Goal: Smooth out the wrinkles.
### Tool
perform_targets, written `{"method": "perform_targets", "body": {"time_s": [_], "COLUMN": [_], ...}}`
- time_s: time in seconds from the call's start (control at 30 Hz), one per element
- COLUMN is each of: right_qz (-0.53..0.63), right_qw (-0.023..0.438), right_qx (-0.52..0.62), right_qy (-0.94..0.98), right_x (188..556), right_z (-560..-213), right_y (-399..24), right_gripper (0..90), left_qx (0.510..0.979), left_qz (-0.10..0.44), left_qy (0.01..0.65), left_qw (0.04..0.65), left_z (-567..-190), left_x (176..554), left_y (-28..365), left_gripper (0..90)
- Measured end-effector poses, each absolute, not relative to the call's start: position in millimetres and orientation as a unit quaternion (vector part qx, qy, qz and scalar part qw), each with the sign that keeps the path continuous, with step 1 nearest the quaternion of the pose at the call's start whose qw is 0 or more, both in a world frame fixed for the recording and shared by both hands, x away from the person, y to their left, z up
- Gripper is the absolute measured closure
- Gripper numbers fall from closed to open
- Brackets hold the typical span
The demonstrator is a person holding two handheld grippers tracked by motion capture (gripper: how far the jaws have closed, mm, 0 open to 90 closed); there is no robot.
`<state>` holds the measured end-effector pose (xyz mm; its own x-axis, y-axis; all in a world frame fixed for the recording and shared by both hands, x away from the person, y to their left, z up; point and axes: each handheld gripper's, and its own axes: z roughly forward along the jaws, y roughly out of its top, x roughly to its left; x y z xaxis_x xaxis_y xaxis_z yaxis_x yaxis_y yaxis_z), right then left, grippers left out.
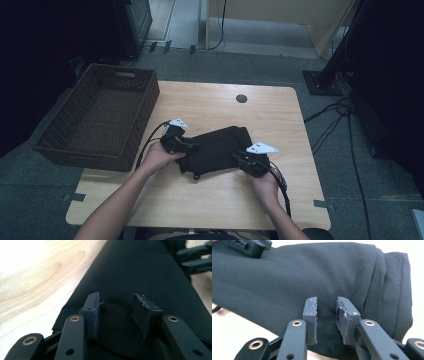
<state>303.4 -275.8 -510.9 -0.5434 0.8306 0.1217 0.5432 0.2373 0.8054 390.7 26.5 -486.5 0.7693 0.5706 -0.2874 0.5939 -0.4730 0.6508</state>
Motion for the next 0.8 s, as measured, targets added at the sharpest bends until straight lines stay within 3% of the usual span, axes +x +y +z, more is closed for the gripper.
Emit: {"method": "perform_targets", "body": {"time_s": [0.8], "right_qz": [0.431], "right_qw": [0.154], "right_qx": [0.468], "right_qy": [0.757], "right_x": [300.3], "right_z": [-514.6], "right_y": [-288.2], "right_gripper": [71.6], "left_qx": [0.843], "left_qz": [-0.026], "left_qy": [0.348], "left_qw": [0.408], "left_z": [-492.9], "left_x": [360.6], "left_y": [18.4], "left_gripper": [54.6]}}
